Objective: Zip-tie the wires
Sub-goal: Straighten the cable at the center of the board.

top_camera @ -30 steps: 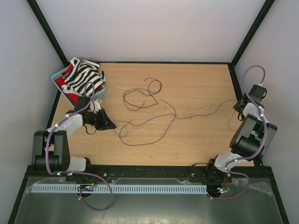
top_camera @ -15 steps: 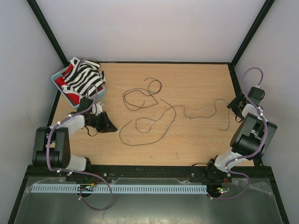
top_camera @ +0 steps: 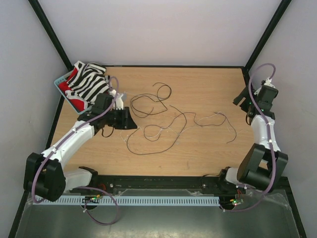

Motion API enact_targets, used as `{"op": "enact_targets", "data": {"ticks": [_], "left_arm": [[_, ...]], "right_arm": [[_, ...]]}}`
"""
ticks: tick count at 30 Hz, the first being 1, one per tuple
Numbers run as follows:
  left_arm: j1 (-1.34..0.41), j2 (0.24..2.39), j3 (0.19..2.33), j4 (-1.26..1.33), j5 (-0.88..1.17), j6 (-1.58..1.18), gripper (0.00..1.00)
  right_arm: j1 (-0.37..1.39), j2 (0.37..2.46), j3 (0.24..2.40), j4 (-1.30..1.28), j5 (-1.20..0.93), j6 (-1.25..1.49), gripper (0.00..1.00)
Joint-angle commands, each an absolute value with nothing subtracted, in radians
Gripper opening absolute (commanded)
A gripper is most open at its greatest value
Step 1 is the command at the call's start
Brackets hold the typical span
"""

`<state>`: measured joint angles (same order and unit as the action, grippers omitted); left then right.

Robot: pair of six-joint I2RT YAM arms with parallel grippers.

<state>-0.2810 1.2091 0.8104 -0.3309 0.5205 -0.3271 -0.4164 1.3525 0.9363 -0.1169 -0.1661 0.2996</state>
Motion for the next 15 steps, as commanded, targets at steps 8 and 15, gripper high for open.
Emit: {"op": "enact_targets", "data": {"ticks": [8, 15], "left_arm": [[-0.524, 1.414, 0.826, -0.31, 0.219, -0.441, 0.41], [-0.593, 1.538, 0.9, -0.303, 0.112, -0.478, 0.43]], "right_arm": [[-0.262, 1.095, 0.815, -0.07, -0.236, 0.37, 0.87], [-0.245, 1.08, 0.797, -0.077, -0.25, 0.358, 0.87]]}}
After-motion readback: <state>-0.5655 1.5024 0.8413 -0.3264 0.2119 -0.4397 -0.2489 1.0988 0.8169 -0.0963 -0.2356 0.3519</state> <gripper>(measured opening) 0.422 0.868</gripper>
